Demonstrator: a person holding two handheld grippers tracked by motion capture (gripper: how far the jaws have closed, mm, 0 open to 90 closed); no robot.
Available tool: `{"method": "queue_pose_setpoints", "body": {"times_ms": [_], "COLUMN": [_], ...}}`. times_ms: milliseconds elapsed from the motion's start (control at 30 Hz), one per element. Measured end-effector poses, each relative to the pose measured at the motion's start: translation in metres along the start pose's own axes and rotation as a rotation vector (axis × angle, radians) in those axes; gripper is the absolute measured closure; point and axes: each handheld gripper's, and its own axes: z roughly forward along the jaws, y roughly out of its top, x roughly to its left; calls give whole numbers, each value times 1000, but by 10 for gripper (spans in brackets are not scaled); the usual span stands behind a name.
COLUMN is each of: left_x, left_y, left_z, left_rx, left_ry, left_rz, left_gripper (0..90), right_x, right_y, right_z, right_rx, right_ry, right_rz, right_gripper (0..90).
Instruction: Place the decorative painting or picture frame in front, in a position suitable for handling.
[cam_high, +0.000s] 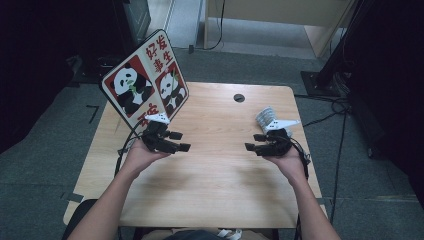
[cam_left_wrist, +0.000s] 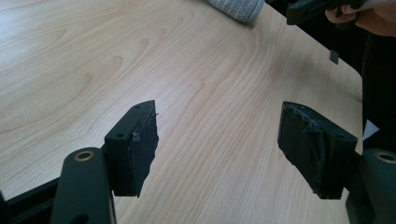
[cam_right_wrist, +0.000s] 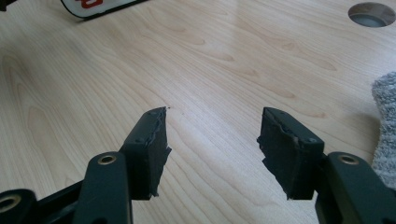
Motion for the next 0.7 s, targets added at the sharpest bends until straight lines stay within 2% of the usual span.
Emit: {"method": "queue_pose_setpoints", "body": {"times_ms": [133, 300, 400, 533, 600, 700], "left_x": [-1, -2, -4, -3, -3, -4], "left_y": [0, 0, -1, -3, -5, -8], "left_z": [-1, -6, -10, -15, -20, -28], "left_rx": [5, 4, -4, -11, -24, -46], "left_ry": [-12, -15, 4, 8, 4, 14], "left_rz": [-15, -12, -6, -15, -26, -19], "left_gripper": [284, 303, 306, 307, 306, 314], "right_x": [-1, -3, -5, -6, -8, -9], "right_y": [1, 2, 2, 3, 4, 5], "right_z": [1, 0, 0, 0, 1, 1], "right_rx": [-4, -9, -7, -2, -4, -2], "right_ry": [2, -1, -3, -8, -8, -9], "right_rz": [8, 6, 5, 8, 7, 10], "right_gripper": [410, 404, 402, 400, 397, 396]}}
